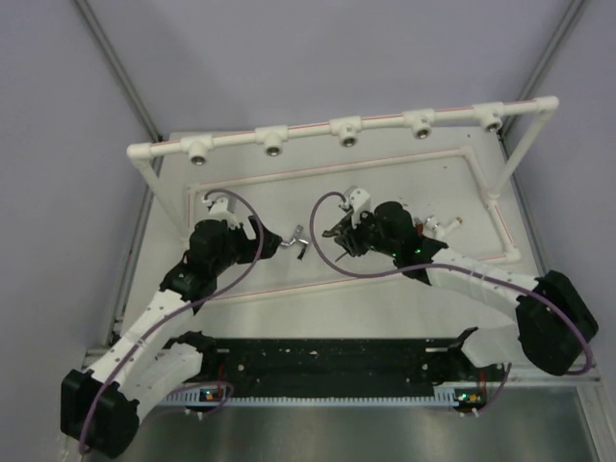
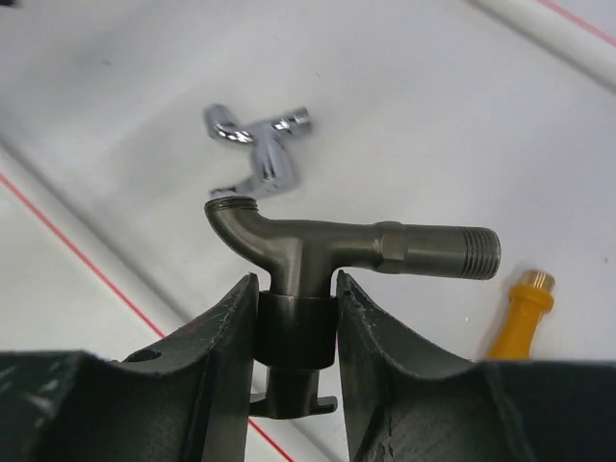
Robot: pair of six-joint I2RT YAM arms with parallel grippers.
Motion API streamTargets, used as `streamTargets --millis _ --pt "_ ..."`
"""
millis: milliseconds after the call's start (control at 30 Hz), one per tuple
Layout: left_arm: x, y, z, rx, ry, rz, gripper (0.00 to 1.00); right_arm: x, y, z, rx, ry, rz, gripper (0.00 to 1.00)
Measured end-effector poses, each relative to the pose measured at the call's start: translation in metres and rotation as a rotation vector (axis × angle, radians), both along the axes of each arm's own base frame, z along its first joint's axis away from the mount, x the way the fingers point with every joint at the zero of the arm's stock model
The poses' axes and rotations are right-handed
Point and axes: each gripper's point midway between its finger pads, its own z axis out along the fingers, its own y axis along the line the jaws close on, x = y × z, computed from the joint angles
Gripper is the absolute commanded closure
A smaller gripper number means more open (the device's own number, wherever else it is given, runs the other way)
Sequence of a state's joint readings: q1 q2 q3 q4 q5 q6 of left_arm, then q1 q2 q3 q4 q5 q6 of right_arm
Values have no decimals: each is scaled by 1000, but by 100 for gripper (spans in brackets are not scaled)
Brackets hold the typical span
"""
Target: Install the water faucets
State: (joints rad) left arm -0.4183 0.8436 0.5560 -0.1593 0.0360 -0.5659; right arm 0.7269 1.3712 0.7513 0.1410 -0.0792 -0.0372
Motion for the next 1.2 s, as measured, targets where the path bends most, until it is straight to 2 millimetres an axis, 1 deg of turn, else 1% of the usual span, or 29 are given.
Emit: streamTargets --millis 33,100,167,200,233,367,467,533,600,700,833,933,967,1033,1100,1133,1200 --pt "0 -2 4 -29 4 -20 5 -6 4 16 34 -27 41 100" --pt "-1 -10 10 -76 15 -75 6 -17 10 39 83 -66 110 100" --pt "-8 -28 21 -137 19 -174 6 -33 17 58 121 -98 192 100" --pt "-11 -36 27 -167 21 -220 5 -41 20 62 131 -107 225 100" --pt "-16 -44 34 -199 20 -266 5 -52 25 67 143 -120 276 100" --pt "-28 -67 62 -330 1 -404 8 -89 37 69 145 -152 438 100" --pt "-33 -79 73 -405 12 -479 12 -112 45 67 134 -175 545 100" --pt "-34 -85 70 -432 55 -510 12 -123 50 66 120 -200 605 100" --pt "-34 -90 64 -446 104 -528 13 -131 54 66 106 -228 654 100" --pt "-40 -95 59 -459 146 -552 13 -142 58 64 81 -265 714 100" --pt "-51 -103 61 -466 159 -604 14 -150 59 59 47 -291 761 100" --pt "-56 -107 61 -467 166 -627 17 -151 59 57 24 -309 778 100" --pt "-57 -108 61 -466 168 -631 19 -151 59 57 15 -316 781 100" --pt "-60 -110 59 -462 176 -642 28 -152 60 59 2 -330 791 100" --pt "-61 -113 56 -457 193 -650 41 -153 63 62 -5 -344 802 100" --pt "-62 -115 54 -455 202 -654 45 -153 63 63 -7 -351 806 100" --pt "-64 -118 51 -449 215 -663 59 -153 64 63 -14 -363 813 100"
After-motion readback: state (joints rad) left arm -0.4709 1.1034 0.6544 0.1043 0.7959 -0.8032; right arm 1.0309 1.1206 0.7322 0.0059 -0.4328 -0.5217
